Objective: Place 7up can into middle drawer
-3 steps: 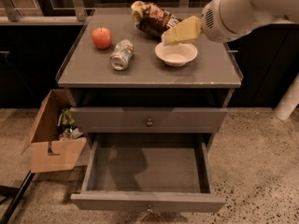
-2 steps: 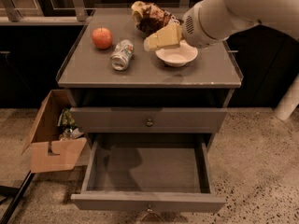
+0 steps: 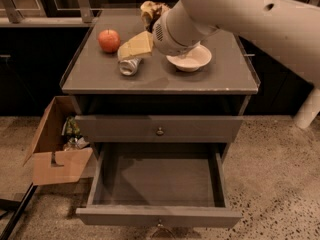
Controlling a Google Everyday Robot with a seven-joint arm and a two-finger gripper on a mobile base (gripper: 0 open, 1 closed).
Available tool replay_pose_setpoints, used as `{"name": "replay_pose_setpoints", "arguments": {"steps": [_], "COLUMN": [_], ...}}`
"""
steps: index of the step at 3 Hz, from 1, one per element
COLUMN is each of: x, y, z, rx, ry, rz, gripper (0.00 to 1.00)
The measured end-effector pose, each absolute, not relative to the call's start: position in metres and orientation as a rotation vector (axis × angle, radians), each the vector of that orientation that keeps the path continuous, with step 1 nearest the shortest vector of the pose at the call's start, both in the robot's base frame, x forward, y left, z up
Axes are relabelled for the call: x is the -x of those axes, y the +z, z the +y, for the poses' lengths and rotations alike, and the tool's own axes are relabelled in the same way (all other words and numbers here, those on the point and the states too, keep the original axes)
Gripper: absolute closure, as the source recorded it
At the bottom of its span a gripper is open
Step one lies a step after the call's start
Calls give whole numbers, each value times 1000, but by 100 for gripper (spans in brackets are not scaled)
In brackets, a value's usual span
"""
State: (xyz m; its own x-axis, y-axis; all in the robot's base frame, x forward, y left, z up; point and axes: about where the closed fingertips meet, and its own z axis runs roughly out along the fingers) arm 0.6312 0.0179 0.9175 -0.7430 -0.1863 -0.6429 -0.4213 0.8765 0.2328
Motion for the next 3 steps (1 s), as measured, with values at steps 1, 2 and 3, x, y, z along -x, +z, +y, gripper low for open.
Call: {"name": "replay_pose_setpoints", "arguments": {"steps": [1, 2, 3], "x": [-649, -650, -652], "y": [911, 912, 908], "z": [51, 48, 41], "rx": [368, 311, 242], "ry": [421, 430, 446], "rz": [2380, 2389, 2391], "gripper": [0, 0, 0]}}
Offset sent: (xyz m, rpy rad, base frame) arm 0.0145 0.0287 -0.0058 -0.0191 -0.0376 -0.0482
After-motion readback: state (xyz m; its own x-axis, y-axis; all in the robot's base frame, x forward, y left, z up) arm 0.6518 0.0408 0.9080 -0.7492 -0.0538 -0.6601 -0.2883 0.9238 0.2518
